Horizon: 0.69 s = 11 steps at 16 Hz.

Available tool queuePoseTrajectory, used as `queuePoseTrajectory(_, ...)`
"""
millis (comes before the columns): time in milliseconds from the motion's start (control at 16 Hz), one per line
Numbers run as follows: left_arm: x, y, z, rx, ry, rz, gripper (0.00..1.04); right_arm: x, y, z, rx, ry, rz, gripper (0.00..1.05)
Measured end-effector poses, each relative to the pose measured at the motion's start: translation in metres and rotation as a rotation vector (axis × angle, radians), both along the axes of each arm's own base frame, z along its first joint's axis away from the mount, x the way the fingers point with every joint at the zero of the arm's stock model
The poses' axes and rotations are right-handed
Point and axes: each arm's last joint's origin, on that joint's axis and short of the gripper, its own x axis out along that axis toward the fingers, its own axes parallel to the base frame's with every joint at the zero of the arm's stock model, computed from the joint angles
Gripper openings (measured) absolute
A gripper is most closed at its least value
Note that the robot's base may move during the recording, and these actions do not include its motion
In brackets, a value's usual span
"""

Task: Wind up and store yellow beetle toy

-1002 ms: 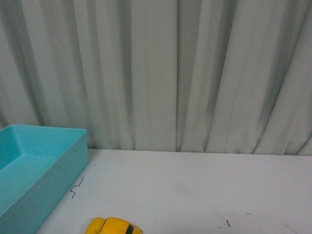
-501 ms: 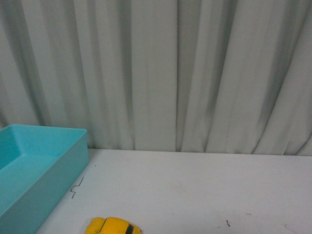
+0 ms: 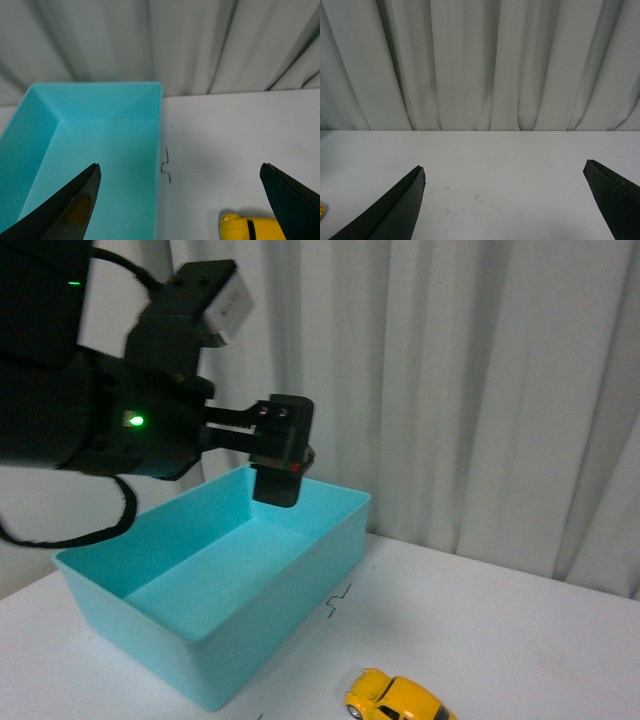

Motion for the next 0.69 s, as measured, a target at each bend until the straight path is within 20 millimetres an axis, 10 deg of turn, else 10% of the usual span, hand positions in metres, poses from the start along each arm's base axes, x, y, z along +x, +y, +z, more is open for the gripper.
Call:
queuePoseTrajectory(188,0.058,-0.045,-0.01,0.177,0.09,-0.384,0.98,0.0,0.0,0.0,0.0,0.0,0.0,0.98)
queuePoseTrajectory(376,0.056,-0.08,-0.041,0.605,0.276,-0.858,0.98,0.0,0.0,0.0,0.0,0.0,0.0,0.98)
queuePoseTrajectory(689,0.062,-0.092,-0.08,1.041,0.412,-1.129,0.98,0.0,0.0,0.0,0.0,0.0,0.0,0.98)
